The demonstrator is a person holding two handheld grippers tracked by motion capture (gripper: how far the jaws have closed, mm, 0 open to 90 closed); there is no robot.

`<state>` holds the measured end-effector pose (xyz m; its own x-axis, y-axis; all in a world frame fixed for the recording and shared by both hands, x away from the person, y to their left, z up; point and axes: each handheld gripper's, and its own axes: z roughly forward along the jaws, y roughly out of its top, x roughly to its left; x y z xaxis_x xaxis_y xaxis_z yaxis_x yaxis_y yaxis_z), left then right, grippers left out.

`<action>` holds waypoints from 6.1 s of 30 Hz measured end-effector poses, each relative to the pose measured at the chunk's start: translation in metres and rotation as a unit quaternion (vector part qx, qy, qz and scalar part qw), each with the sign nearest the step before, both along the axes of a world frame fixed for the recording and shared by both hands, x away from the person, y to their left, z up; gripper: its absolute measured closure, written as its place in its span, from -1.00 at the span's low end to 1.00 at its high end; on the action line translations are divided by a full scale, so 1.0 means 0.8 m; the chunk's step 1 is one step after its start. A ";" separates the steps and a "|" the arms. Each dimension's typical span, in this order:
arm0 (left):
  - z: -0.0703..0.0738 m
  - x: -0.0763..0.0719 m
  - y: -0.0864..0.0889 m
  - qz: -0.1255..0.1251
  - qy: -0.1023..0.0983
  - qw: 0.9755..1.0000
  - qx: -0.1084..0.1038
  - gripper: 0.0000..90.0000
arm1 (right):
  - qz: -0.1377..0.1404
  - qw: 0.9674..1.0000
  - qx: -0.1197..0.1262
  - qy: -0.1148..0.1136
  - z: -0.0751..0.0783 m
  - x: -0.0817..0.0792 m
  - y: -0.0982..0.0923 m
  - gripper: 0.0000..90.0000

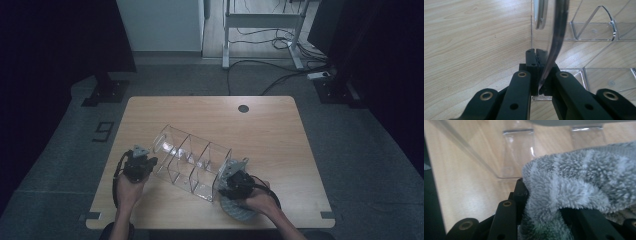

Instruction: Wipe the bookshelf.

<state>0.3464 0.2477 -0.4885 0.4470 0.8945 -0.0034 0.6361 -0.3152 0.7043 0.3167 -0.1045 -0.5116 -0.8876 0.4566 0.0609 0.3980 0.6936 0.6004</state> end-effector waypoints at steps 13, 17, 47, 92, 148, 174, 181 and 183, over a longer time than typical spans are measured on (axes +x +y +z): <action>0.000 -0.001 -0.002 0.003 0.000 1.000 0.000 0.93 | 0.041 0.999 0.009 0.021 0.001 -0.029 0.012 0.47; 0.000 -0.001 -0.003 0.005 0.001 1.000 0.002 0.93 | 0.052 0.998 0.007 0.028 0.001 -0.041 0.019 0.47; -0.003 0.000 0.004 -0.009 0.002 1.000 -0.020 0.91 | -0.043 0.998 0.043 -0.024 0.068 -0.006 -0.060 0.51; -0.008 0.002 0.002 -0.017 0.002 1.000 -0.002 0.91 | -0.272 0.962 -0.013 -0.024 0.015 0.068 -0.225 0.42; 0.013 -0.007 0.011 -0.010 -0.013 1.000 -0.014 0.91 | -0.079 0.992 0.092 -0.023 0.070 0.050 -0.098 -0.29; 0.012 0.039 -0.008 -0.012 -0.005 1.000 -0.022 0.82 | -0.016 0.995 0.095 -0.025 0.080 0.038 -0.057 -0.15; 0.014 0.052 -0.019 -0.015 0.000 1.000 -0.018 0.79 | -0.008 0.996 0.090 -0.021 0.081 0.022 -0.057 -0.08; 0.014 0.055 -0.022 -0.015 0.000 1.000 -0.018 0.78 | -0.006 0.996 0.093 -0.016 0.080 0.019 -0.058 -0.06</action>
